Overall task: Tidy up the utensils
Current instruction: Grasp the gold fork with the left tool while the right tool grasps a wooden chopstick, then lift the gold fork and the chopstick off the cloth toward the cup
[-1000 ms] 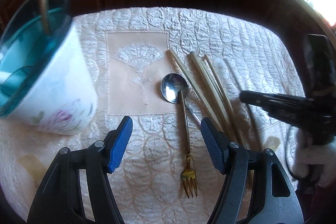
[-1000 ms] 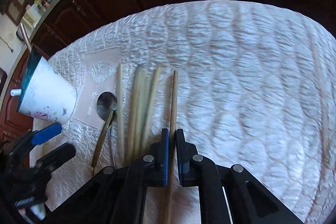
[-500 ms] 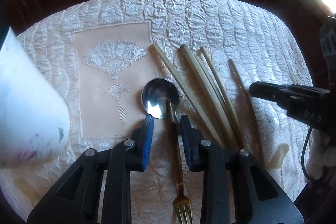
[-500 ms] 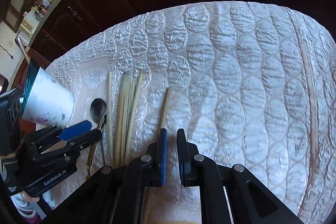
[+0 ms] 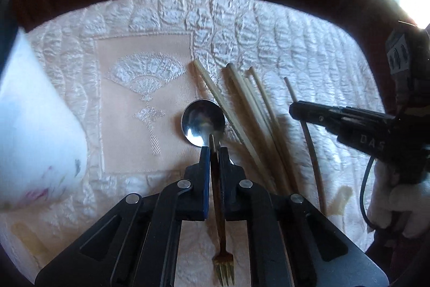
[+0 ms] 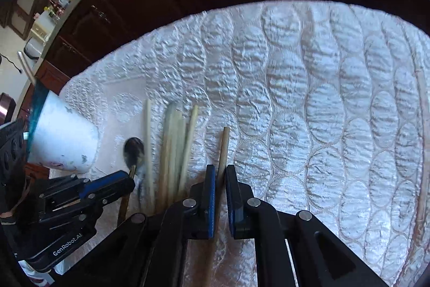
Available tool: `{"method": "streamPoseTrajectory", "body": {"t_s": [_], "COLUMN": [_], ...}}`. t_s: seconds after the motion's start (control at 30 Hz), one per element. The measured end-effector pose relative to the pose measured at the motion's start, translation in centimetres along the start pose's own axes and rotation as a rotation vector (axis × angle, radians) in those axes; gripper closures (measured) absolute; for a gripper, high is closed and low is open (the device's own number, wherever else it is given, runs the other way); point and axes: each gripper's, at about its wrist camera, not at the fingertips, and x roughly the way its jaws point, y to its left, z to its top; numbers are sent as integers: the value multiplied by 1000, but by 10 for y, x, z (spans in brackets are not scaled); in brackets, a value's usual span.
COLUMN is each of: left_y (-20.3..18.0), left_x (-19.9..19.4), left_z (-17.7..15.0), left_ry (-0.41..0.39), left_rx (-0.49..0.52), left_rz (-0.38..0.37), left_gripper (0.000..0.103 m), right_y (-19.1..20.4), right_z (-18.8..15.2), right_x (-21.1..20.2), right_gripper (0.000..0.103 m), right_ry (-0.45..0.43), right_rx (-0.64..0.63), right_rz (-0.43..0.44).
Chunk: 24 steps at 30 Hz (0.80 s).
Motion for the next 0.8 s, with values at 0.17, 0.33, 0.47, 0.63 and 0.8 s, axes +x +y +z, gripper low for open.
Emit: {"method": "streamPoseTrajectory", "body": {"t_s": [0.17, 0.33, 0.47, 0.63, 0.8], "left_y": [-2, -5, 0, 2, 7], "left_x": [-36, -72, -100, -115, -125], "left_z": [-14, -31, -48, -67, -74], "left_ry": [-57, -116, -160, -196, -211], "left_rx": [14, 32, 36, 35, 2], "left_rz": [-24, -33, -34, -34, -57], "left_gripper": [98, 99, 99, 99, 99], "right_y": [14, 27, 38, 58, 47], "right_z": [-6, -15, -37, -60, -60], "right_x": [-41, -85, -123, -137, -113], "right_gripper": [97, 97, 98, 98, 96], "right_ry": [-81, -147, -189, -200, -143], "right_rx": [-31, -71, -118, -177, -150], "right_rz": [25, 45, 55, 44, -26]}}
